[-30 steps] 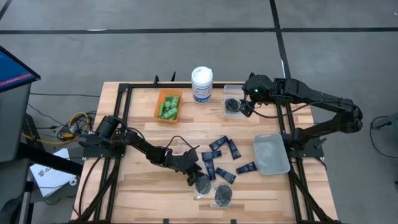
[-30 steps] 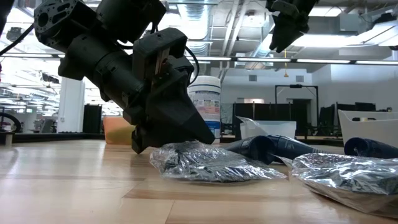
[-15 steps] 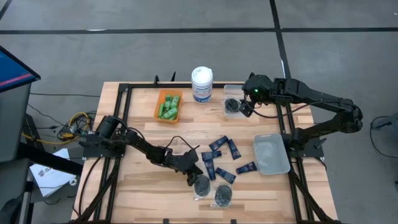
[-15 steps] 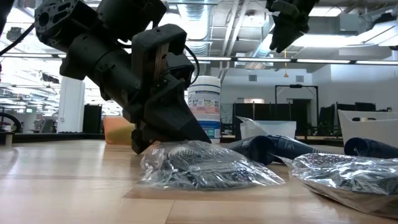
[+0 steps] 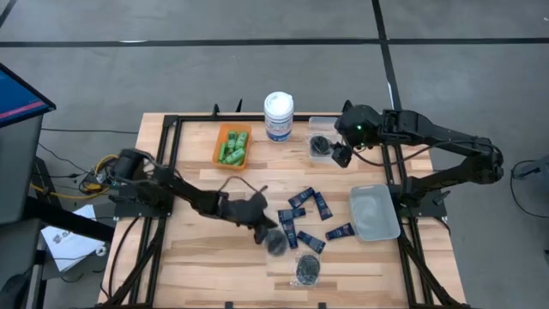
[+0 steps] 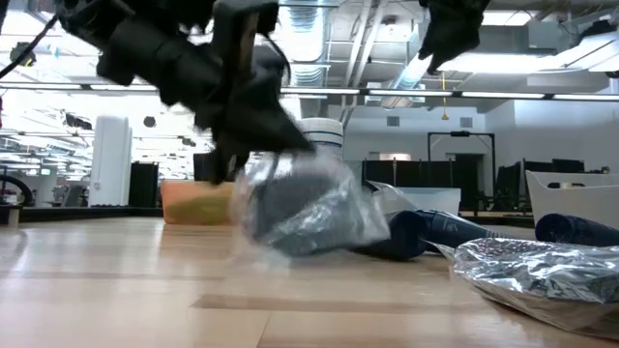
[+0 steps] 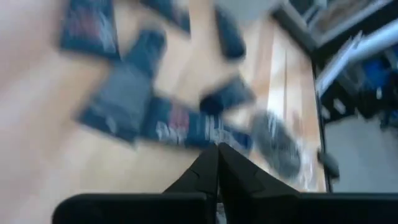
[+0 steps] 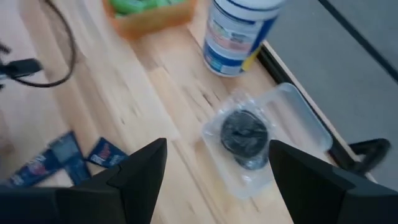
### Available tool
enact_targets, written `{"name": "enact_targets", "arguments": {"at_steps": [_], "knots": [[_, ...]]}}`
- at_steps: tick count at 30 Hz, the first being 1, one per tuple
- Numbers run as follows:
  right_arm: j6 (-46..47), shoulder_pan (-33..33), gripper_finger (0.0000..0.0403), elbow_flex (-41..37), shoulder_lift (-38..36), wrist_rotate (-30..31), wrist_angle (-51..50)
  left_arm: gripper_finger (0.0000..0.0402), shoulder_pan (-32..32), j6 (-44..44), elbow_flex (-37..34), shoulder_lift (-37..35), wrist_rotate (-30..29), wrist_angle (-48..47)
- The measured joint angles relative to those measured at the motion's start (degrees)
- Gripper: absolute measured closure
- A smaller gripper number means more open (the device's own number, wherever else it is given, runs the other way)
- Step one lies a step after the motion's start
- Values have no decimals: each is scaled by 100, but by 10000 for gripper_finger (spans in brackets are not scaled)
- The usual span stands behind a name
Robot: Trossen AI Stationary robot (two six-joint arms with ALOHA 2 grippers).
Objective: Pick & Place Travel size toiletries
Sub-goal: Put the hair brush into the white transparent bin
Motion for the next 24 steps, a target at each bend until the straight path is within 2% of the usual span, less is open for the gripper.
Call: {"name": "enact_targets", "arguments": {"at_steps": [12,20,24], "knots": [[77,914,129,-1,156,-439,1207,401,499,1513,-43,-2050,-926,-25],[-122,1470,129,3,746,-466,2300,401,666,1979,-44,-2698,-1014,-51],[-239,1594,129,-3,1225,-789,2689,401,679,2087,-48,-2800,-1022,-83]]}}
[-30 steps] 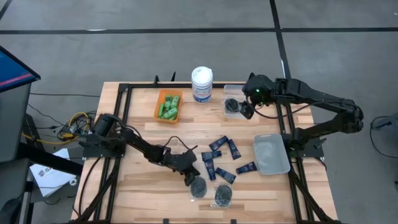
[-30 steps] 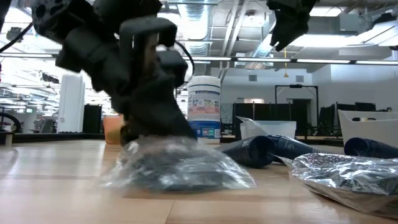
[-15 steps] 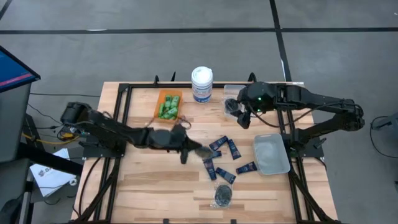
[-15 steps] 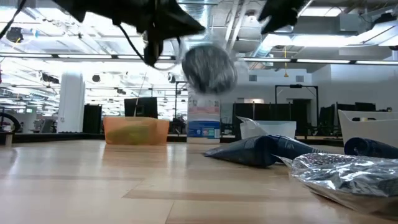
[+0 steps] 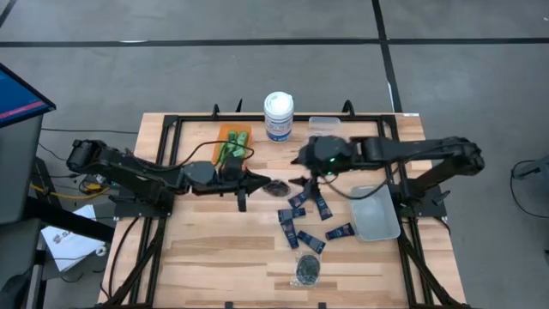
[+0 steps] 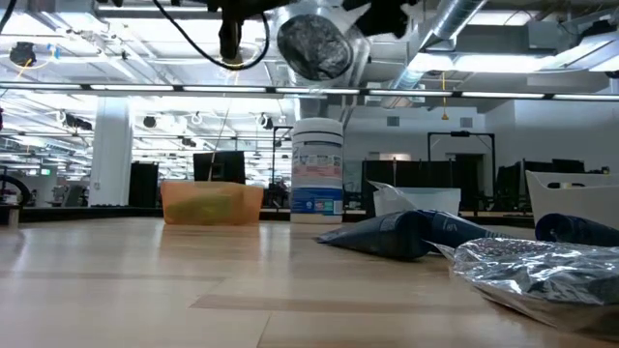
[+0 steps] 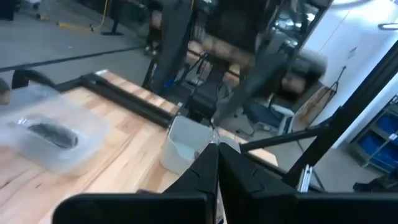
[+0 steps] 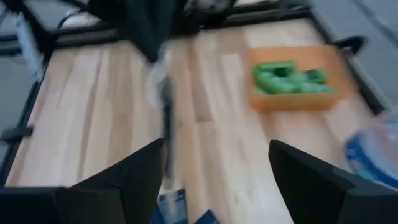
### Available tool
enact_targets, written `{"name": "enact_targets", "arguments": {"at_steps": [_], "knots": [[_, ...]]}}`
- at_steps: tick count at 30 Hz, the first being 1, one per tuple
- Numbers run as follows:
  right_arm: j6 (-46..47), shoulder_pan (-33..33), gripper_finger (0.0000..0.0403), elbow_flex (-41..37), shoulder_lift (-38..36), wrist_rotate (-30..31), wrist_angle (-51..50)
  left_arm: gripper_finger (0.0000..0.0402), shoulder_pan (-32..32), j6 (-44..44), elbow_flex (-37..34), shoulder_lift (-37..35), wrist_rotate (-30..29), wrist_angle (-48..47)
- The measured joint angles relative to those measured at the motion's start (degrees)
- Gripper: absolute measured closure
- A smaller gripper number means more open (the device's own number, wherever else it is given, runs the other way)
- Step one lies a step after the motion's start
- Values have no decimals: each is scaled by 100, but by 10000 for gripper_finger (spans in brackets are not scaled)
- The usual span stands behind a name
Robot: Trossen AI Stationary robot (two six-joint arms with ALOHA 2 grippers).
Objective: Pick & Place Travel size toiletries
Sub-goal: Put the hair brush into the white transparent bin
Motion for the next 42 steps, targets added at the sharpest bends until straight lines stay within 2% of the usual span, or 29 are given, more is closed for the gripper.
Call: {"name": "enact_targets", "arguments": {"at_steps": [7,14,19,21,24,30,31,35,42], "knots": [[-53,94,129,-8,478,-532,430,401,2,52,4,21,-33,-96],[-47,87,129,3,788,-562,842,401,4,92,4,14,-35,-61],[-42,98,136,-3,1137,-847,1134,401,4,169,11,8,-35,-31],[-52,127,155,-1,1209,-854,1204,401,4,197,2,-24,-51,-93],[-144,159,209,-1,1227,-856,1176,401,4,209,7,-23,-61,-64],[-212,131,372,0,1187,-858,1097,399,4,306,7,-22,-104,-110],[-228,111,383,1,1178,-858,1096,397,4,377,7,-22,-163,-103],[-161,0,373,13,1054,-837,937,382,4,470,7,-22,-440,-108],[-274,-640,385,5,380,-356,-41,325,4,507,8,-58,-643,-188]]}}
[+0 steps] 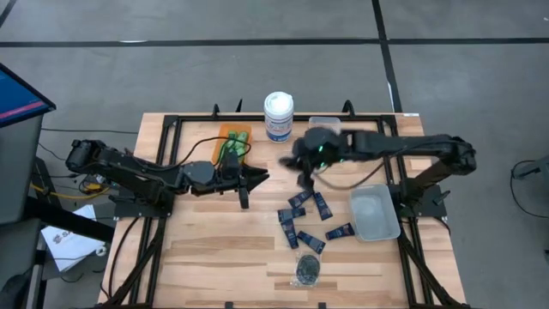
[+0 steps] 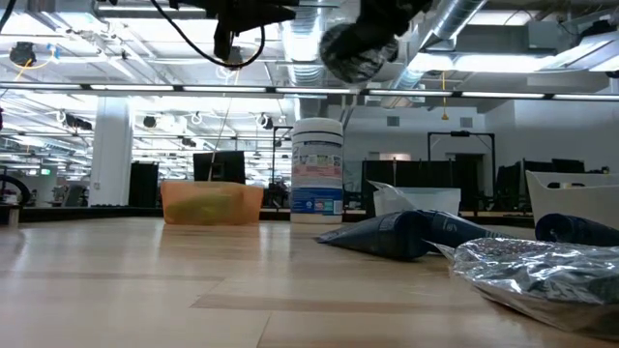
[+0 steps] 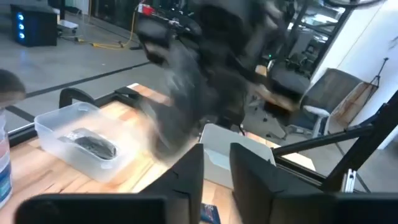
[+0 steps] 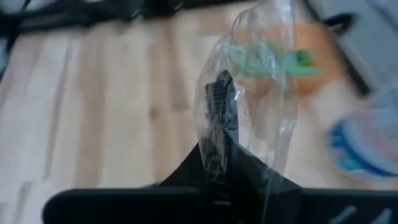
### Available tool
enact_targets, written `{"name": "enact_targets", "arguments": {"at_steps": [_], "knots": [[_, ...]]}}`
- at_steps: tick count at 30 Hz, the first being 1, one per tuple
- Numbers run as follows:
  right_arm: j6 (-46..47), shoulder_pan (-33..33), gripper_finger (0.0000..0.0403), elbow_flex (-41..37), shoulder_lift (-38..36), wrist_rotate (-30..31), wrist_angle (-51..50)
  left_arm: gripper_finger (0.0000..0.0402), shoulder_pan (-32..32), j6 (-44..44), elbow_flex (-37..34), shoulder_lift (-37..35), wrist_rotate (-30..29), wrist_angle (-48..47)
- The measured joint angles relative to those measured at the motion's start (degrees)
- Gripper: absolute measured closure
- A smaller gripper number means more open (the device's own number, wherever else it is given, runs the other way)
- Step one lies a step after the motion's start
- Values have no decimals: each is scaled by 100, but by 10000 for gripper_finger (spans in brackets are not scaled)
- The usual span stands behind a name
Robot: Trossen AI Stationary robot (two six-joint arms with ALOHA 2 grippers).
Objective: Pick & Place Travel size toiletries
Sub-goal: Put the hair brush into the white transparent bin
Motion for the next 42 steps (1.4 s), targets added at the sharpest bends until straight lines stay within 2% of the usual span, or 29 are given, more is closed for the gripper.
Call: {"name": "enact_targets", "arguments": {"at_steps": [7,12,17,24,29,36,42], "knots": [[-20,-1026,384,2,-282,881,-1079,288,24,-19,-1,-18,-6,-97],[-20,-1662,384,-3,71,901,-1218,285,24,-46,-1,-18,-6,-156],[-34,-2013,384,-8,618,858,-1233,290,15,-109,-1,-18,-4,-166],[-176,-2125,384,-6,1146,297,-921,294,15,-180,-1,-18,18,-181],[-292,-1978,385,-5,1393,248,-603,294,15,-175,-1,-18,22,-189],[-196,-2126,384,-1,1704,761,-770,294,15,-175,-1,-18,16,-215],[-168,-2235,383,-9,1644,967,-947,294,15,-175,-1,-18,18,-256]]}}
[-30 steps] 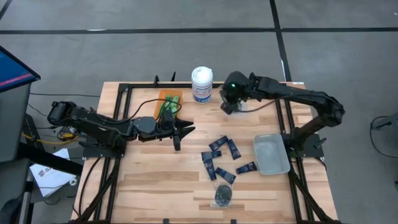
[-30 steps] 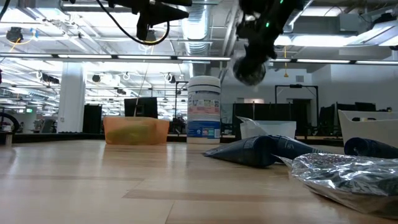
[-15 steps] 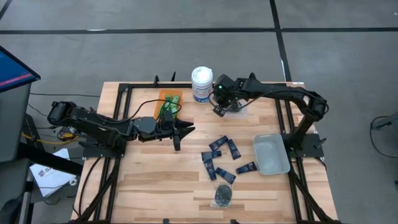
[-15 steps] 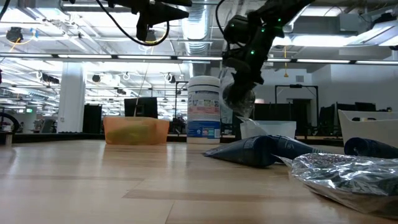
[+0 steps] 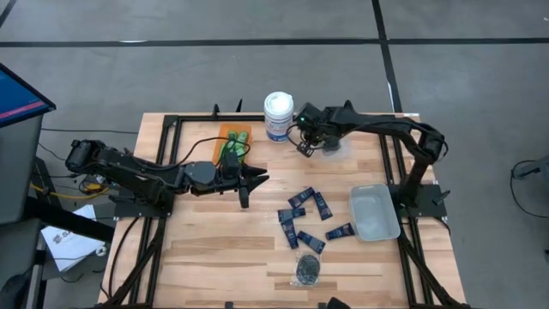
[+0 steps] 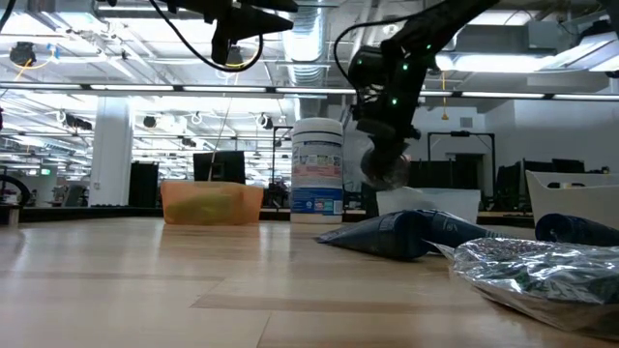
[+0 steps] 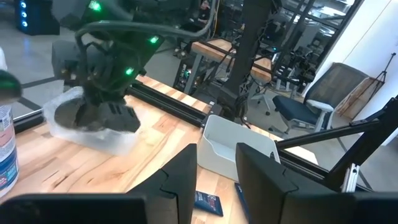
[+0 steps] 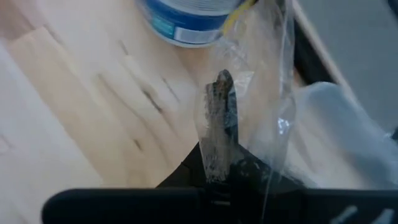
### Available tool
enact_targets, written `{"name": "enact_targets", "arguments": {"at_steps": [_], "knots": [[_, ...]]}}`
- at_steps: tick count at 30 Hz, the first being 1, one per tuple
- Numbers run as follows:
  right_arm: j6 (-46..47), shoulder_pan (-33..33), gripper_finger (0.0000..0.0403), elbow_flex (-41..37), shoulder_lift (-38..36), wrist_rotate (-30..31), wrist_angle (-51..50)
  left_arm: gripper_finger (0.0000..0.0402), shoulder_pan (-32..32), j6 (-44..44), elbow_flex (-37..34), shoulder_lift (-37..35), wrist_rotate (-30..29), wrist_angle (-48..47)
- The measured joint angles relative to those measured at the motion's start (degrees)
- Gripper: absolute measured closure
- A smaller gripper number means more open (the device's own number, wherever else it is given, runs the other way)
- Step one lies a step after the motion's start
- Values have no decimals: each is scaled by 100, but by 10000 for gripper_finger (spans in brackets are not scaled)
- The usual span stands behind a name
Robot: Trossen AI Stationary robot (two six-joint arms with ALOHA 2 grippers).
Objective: Pick & Place Travel size toiletries
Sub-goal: Put the hair brush into the white transparent bin
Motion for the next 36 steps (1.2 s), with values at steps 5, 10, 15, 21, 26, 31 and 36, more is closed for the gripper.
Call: {"name": "enact_targets", "arguments": {"at_steps": [5,10,15,21,26,31,36], "knots": [[2,-17,383,4,-279,492,-71,294,4,2,0,0,-1,-11],[182,-120,383,8,-450,816,-198,294,4,4,0,0,-2,-15],[253,-300,383,6,-296,801,-429,294,4,4,0,0,-2,-16],[258,-416,381,6,28,728,-508,294,4,4,0,0,-2,-15],[256,-552,383,-81,385,696,-622,294,4,4,0,0,-2,-17],[326,-721,377,-108,553,731,-871,294,4,4,0,0,-2,-16],[322,-735,379,-108,369,919,-927,294,4,4,0,0,-2,-17]]}}
